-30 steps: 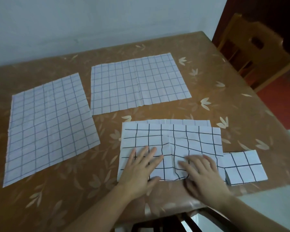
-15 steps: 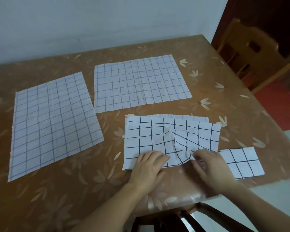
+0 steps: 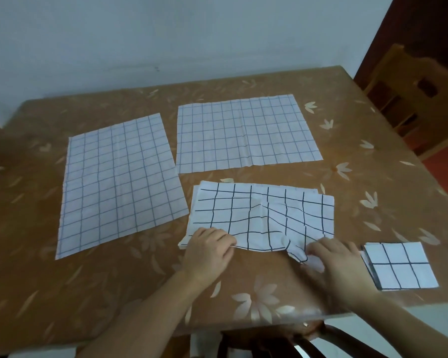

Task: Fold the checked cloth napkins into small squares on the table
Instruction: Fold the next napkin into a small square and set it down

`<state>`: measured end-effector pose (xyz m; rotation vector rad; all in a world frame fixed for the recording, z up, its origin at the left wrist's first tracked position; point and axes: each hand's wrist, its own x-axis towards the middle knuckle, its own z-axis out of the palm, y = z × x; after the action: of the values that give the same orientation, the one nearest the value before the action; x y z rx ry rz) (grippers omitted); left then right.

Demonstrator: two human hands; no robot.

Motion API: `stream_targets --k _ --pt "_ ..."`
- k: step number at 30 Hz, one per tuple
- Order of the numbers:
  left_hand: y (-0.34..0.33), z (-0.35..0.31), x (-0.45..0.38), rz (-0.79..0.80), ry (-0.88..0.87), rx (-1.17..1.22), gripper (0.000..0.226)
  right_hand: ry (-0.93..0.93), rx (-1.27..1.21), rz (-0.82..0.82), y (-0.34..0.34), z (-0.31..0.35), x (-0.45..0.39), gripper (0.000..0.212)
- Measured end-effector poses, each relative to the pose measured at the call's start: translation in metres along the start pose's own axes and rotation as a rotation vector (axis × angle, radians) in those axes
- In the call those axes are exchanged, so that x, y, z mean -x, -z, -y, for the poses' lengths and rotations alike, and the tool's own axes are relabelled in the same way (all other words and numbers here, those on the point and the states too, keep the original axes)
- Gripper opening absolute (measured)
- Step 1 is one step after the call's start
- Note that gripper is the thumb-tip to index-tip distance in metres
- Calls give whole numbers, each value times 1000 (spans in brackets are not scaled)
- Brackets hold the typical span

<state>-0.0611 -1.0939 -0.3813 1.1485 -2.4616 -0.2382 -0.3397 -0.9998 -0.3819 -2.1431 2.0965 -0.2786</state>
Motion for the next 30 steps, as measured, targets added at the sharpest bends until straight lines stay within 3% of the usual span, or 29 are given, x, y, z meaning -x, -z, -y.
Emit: stream_targets --k 8,14,22,25,28,30 --pt "15 11 34 110 -13 -69 18 159 219 -88 12 2 -18 38" --pt "13 8 50 165 -12 -40 15 110 176 -70 -11 12 -10 41" --pt "25 15 66 220 7 -29 21 62 179 -21 -21 10 -10 24" --pt "28 14 70 231 23 -28 29 -127 -79 -87 -24 9 -6 19" --pt "28 13 73 211 35 -15 33 -569 -766 -60 -30 16 -1 36" --pt "26 12 77 203 30 -4 33 -863 -1238 -13 -32 25 -1 30"
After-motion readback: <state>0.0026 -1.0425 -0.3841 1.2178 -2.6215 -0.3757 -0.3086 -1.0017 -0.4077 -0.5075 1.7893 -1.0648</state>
